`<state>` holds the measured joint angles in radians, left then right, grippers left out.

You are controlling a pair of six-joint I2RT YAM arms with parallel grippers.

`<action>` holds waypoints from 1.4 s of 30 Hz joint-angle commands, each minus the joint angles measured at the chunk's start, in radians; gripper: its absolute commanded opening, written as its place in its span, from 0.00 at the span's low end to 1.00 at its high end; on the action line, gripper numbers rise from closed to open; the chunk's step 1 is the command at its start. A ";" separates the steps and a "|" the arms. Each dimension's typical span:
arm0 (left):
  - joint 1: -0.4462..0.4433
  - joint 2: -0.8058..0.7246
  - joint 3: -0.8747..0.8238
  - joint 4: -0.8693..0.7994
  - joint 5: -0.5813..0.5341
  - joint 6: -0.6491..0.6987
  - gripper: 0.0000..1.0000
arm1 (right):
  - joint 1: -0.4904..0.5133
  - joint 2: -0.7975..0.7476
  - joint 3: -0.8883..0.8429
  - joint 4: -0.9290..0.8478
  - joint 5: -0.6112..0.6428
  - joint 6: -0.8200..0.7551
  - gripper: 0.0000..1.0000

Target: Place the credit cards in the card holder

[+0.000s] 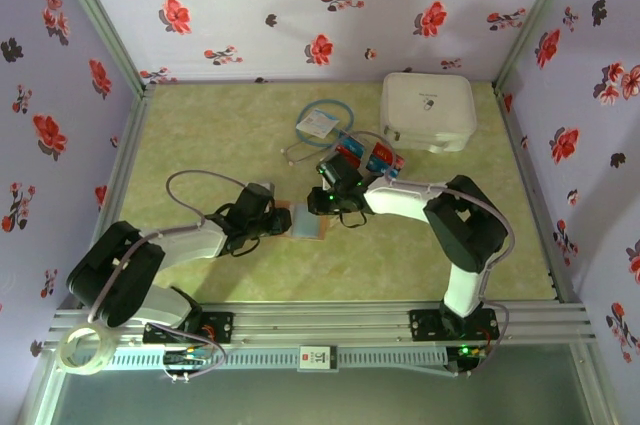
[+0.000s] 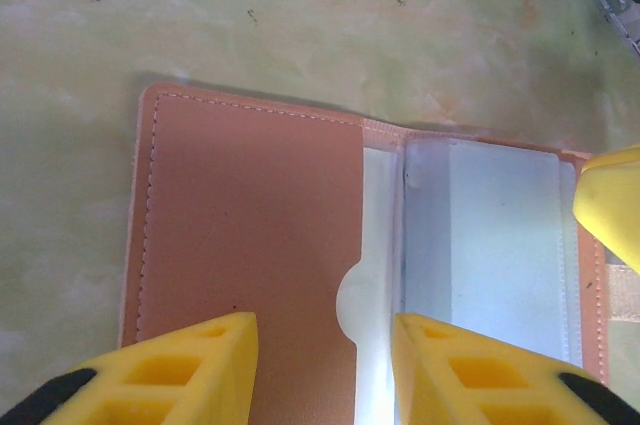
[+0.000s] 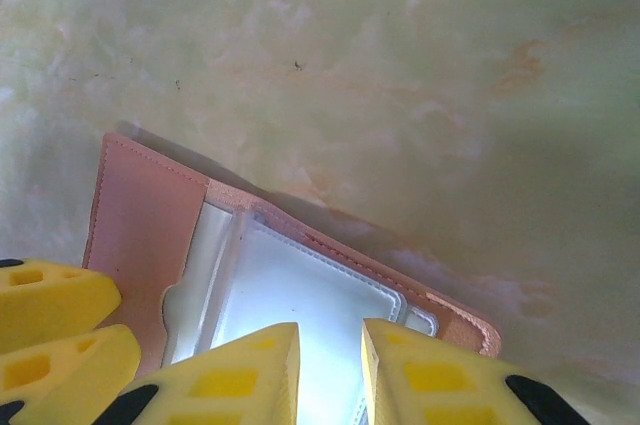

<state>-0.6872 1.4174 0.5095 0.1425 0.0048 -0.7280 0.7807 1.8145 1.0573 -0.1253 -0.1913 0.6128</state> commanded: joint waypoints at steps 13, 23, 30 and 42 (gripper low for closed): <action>-0.008 0.029 -0.033 0.071 0.011 0.008 0.48 | 0.000 0.072 0.009 0.044 -0.027 0.033 0.28; -0.011 0.032 -0.084 0.175 0.047 0.037 0.53 | 0.005 0.102 0.020 0.096 -0.077 0.079 0.28; -0.020 0.017 -0.117 0.222 0.063 0.071 0.55 | 0.005 0.113 0.018 0.111 -0.083 0.096 0.29; -0.040 0.050 -0.109 0.201 0.063 0.132 0.56 | 0.008 0.120 0.018 0.124 -0.088 0.113 0.31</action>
<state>-0.7033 1.4292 0.4110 0.3676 0.0273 -0.6308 0.7815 1.9079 1.0676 0.0124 -0.2676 0.7113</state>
